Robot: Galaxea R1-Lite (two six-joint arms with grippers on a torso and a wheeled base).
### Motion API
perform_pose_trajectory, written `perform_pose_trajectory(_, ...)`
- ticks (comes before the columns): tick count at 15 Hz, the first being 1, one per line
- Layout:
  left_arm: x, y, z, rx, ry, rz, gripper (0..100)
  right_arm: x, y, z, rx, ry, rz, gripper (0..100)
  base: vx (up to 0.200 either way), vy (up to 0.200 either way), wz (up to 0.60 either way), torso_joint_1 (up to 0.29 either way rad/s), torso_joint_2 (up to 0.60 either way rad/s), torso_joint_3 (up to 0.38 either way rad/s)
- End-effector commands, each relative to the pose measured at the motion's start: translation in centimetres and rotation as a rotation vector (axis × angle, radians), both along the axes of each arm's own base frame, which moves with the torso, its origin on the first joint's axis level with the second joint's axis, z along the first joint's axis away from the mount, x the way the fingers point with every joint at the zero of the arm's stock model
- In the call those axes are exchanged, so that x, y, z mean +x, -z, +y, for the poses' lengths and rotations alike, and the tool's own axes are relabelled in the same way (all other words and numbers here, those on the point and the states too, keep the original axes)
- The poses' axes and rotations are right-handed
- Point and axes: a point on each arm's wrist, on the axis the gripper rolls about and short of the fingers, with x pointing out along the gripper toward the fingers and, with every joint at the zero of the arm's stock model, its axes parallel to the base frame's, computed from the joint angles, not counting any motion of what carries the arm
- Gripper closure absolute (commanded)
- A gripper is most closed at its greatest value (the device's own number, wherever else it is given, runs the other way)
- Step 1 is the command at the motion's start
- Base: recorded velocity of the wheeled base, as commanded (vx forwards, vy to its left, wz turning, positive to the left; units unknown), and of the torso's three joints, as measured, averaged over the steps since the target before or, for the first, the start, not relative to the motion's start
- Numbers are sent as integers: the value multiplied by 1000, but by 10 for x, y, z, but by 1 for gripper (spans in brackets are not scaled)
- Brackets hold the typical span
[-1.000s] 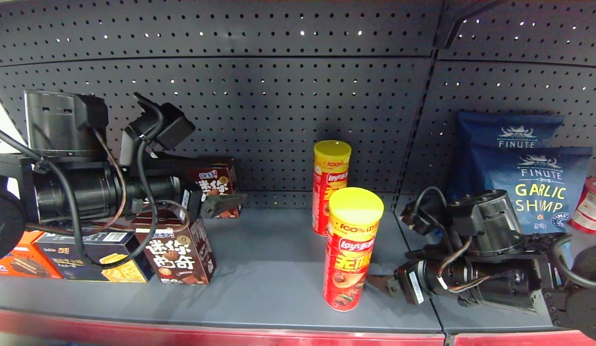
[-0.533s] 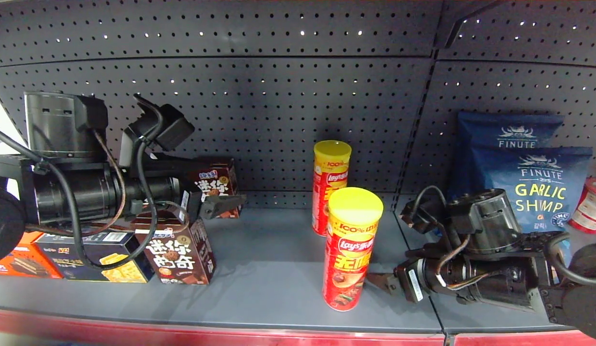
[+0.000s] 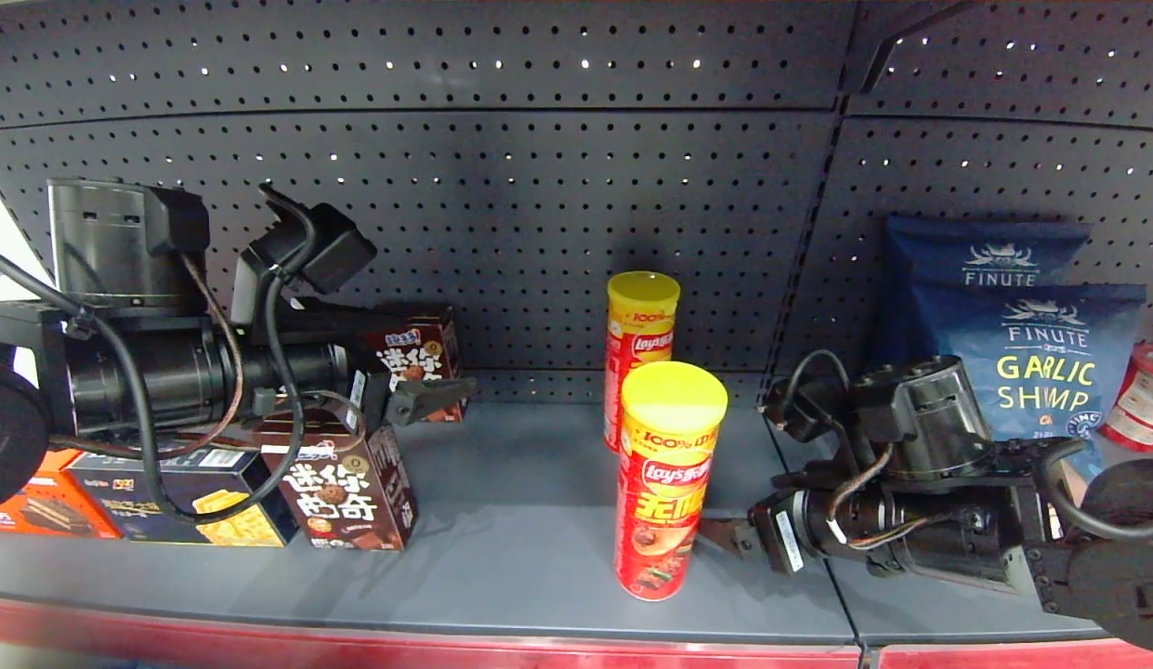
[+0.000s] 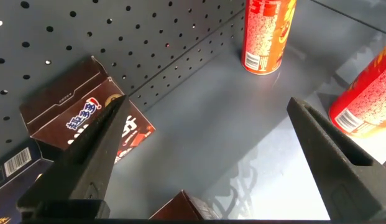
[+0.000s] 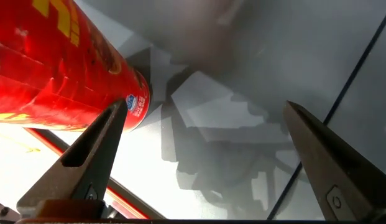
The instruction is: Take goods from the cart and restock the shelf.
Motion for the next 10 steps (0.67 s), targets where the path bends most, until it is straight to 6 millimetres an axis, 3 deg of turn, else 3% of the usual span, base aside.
perform_pose_trajectory(1,0,1,0,1,0,2,0,1,0,1,0,-3,1,0,0,0,0,0,0,0)
perform_pose_trajectory(10,-2,8,0,5,0,18,0,1,2,6,-3,-14,6,0,0,0,0,0,0,0)
